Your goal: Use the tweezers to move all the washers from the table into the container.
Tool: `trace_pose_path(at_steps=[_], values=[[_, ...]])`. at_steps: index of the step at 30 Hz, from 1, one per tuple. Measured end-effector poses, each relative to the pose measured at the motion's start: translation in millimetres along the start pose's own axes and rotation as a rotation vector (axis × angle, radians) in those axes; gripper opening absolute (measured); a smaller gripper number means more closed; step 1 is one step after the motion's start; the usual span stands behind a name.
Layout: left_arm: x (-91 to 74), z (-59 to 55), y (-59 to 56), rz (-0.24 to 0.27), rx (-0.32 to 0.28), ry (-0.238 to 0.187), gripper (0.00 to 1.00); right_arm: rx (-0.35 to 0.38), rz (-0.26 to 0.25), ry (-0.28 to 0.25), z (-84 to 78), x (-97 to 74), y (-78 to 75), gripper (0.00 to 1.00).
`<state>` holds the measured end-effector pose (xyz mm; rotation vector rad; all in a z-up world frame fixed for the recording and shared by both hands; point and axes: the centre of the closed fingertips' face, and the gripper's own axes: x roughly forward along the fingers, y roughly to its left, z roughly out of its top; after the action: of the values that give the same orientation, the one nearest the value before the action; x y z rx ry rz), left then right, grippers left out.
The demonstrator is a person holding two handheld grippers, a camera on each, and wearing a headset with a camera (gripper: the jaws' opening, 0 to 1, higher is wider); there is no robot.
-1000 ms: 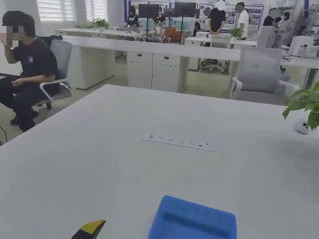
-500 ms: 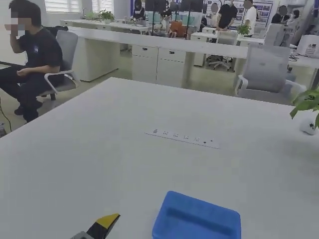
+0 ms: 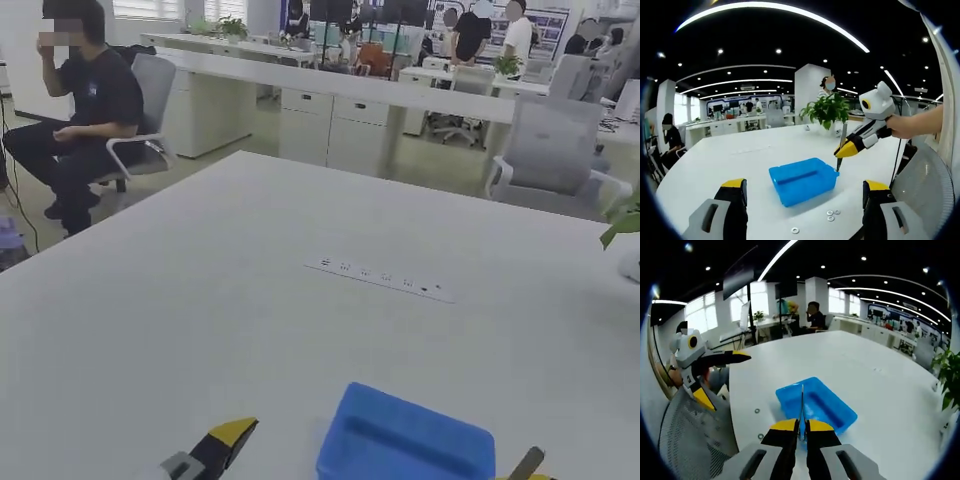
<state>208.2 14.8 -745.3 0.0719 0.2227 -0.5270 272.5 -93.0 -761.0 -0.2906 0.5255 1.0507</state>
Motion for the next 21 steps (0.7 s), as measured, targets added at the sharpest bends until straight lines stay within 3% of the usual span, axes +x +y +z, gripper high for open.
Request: trace_pose_path(at_steps=[7, 13, 21], values=[[0.8, -2.1, -1.5, -0.008, 0.004, 0.01, 0.97, 0.028, -0.007, -0.055, 18.7, 3.4, -19.3, 0.02], [0.9, -3.3, -0.5, -0.004, -0.001, 0.016, 0.95, 0.185, -0.003, -0.166, 36.8, 10.2, -43.3, 0.03], [0.3, -4.0, 0.3, 0.0, 0.002, 0.018, 0.94, 0.268, -0.052, -0.137, 21.2, 28.7, -70.9, 0.03]])
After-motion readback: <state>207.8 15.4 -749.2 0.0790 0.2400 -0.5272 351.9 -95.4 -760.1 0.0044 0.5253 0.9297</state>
